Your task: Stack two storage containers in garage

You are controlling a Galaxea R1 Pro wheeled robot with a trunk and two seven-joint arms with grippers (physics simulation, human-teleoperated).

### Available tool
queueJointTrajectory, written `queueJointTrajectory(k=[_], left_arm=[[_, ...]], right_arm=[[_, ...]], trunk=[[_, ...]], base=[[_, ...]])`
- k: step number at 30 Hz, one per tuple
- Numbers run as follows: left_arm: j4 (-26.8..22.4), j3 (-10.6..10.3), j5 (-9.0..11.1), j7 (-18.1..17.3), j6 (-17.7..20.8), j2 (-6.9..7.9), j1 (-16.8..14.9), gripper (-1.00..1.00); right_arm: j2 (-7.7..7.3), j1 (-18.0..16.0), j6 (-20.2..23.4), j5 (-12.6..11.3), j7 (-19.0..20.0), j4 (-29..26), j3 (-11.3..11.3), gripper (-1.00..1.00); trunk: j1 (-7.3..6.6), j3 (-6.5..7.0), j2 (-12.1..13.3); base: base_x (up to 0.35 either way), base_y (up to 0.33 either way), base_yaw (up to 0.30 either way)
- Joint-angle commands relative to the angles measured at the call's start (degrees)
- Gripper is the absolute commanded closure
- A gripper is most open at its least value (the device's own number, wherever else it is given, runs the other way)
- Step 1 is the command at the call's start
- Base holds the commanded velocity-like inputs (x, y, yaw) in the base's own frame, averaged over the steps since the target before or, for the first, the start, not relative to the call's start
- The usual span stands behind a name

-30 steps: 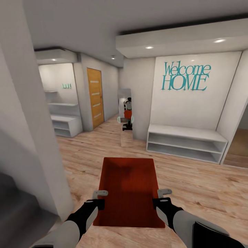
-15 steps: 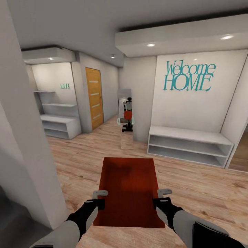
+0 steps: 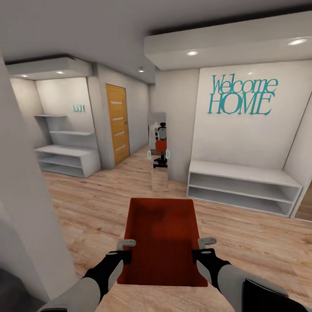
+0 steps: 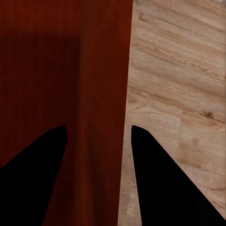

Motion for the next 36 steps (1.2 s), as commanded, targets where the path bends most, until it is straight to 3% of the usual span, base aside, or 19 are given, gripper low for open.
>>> queueJointTrajectory(k=[1,36], left_arm=[[0.54,-0.14,-0.32,0.12,0.33,0.48,0.05,1.00],[0.45,-0.14,-0.33,0.12,0.27,0.48,0.05,1.00]], right_arm=[[-0.37,-0.06,-1.10,0.30,0.02,0.06,-1.52,1.00],[-0.37,-0.06,-1.10,0.28,0.03,0.06,-1.52,1.00]], trunk=[[0.05,-0.02,-0.04],[0.05,-0.02,-0.04]], base=[[0.322,0.000,0.000],[0.323,0.000,0.000]])
